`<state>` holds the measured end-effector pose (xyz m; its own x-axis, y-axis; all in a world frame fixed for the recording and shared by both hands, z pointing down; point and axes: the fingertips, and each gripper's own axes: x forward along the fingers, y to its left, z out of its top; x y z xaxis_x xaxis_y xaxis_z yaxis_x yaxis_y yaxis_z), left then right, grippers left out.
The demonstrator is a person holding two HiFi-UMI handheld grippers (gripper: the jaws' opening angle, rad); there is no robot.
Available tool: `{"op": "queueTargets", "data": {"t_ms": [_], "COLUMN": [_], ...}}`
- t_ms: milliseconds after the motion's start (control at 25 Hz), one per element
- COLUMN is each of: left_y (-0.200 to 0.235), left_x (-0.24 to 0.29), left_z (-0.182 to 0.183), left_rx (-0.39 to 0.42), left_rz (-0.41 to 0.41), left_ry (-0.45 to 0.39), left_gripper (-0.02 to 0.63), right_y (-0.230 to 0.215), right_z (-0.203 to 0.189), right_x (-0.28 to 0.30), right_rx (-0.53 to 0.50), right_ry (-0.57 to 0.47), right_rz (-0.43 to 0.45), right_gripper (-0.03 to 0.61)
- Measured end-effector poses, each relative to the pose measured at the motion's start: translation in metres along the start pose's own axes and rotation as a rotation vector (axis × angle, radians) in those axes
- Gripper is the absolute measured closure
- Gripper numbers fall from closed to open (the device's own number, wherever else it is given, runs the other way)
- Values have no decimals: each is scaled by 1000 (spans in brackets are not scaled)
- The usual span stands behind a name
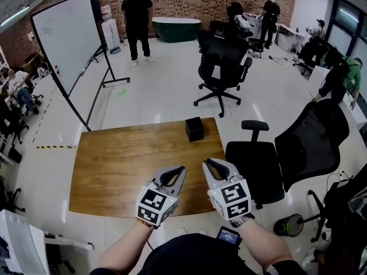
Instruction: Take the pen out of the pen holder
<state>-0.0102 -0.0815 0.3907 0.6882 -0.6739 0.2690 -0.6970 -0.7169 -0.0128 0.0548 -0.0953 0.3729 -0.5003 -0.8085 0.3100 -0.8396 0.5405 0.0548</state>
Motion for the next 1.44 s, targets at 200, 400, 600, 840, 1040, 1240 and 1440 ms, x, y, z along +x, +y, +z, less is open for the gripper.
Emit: {"op": "queueTargets", "data": {"t_ms": [200, 400, 600, 840, 1040, 1240, 1440], "left_y": [-10, -15, -15, -13, -11, -8, -7], "left_x": [7, 11, 8, 4, 1, 0, 0], "left_z": [1, 5, 8, 8, 9, 6, 9], "left_rx": [-4, 8, 21, 30, 32, 30, 35], "left_rz": [14, 13, 0, -14, -23, -27, -33], "left_ry": [2, 2, 1, 1, -5, -6, -11], "left_gripper": [609, 609, 609, 609, 609, 609, 609], "right_y": [-6, -5, 1, 6, 9, 12, 12], "right_z": [-8, -11, -8, -3, -3, -5, -3], "right_x": [-5, -7, -7, -7, -7, -5, -5], "right_rx": [4, 3, 8, 4, 6, 7, 6], "right_ry": [4, 3, -9, -19, -18, -12, -8], "right_rz": [24, 37, 33, 20, 7, 0, -7], "right_gripper": [534, 534, 534, 534, 534, 534, 534]}}
